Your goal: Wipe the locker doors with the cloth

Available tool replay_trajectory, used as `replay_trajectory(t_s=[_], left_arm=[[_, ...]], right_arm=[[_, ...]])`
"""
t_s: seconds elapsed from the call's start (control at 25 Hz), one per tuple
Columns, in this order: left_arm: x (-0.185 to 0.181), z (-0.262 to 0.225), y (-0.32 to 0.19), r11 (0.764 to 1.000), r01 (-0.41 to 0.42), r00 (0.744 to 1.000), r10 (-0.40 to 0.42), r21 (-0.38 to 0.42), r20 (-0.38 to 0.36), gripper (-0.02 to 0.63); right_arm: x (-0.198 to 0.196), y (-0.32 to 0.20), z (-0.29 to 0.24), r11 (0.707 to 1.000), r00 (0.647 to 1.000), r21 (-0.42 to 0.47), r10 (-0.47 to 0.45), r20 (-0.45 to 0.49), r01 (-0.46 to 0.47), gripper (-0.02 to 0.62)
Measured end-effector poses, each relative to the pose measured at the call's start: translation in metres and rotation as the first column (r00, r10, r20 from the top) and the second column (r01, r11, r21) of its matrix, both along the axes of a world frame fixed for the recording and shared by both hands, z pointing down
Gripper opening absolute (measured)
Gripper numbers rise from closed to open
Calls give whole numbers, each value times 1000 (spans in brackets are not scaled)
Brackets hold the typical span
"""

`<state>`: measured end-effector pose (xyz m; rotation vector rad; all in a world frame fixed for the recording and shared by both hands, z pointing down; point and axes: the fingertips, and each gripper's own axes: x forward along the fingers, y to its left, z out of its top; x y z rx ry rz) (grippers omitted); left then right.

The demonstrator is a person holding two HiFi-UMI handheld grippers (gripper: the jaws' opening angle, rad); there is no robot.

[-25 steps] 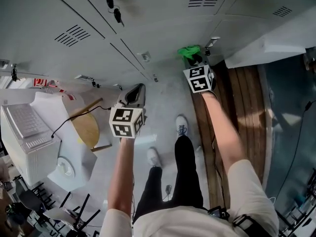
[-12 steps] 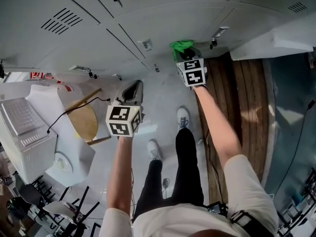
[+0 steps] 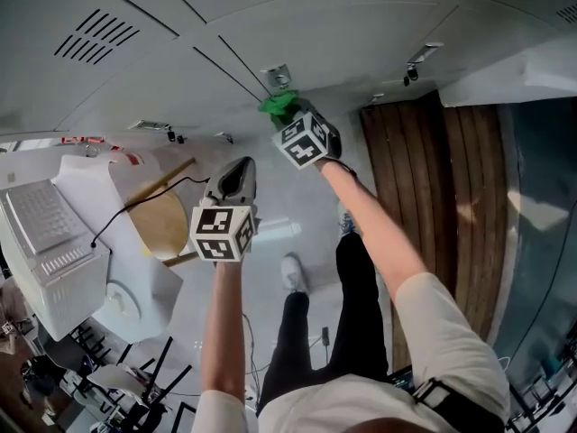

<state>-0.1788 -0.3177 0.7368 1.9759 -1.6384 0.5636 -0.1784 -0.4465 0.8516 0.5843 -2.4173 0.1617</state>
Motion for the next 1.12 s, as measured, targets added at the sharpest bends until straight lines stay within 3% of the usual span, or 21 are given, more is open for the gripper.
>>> replay_trajectory(t_s=[0.24,0.52,0.68,0.88,1.12], left_arm=[[16,6,-8,1000,-18,1000,18,-6,-7,19],[50,0,-25,998,-68,997,68,6,-33,18],[65,-14,-34,996,-91,995,92,25,-48,18],[74,-43,-37,991,-124,991,127,55,-42,18],[74,-93,-23,983,-146,988,150,115,-35,18]], right_arm=[[52,-29,25,999,996,20,26,-87,-25,86],[169,-87,39,971,953,-36,224,-204,-236,86],[199,-99,13,964,940,-12,255,-226,-264,86],[210,-102,-35,948,935,2,314,-165,-318,86],[197,-94,-131,925,927,-67,376,8,-374,86]])
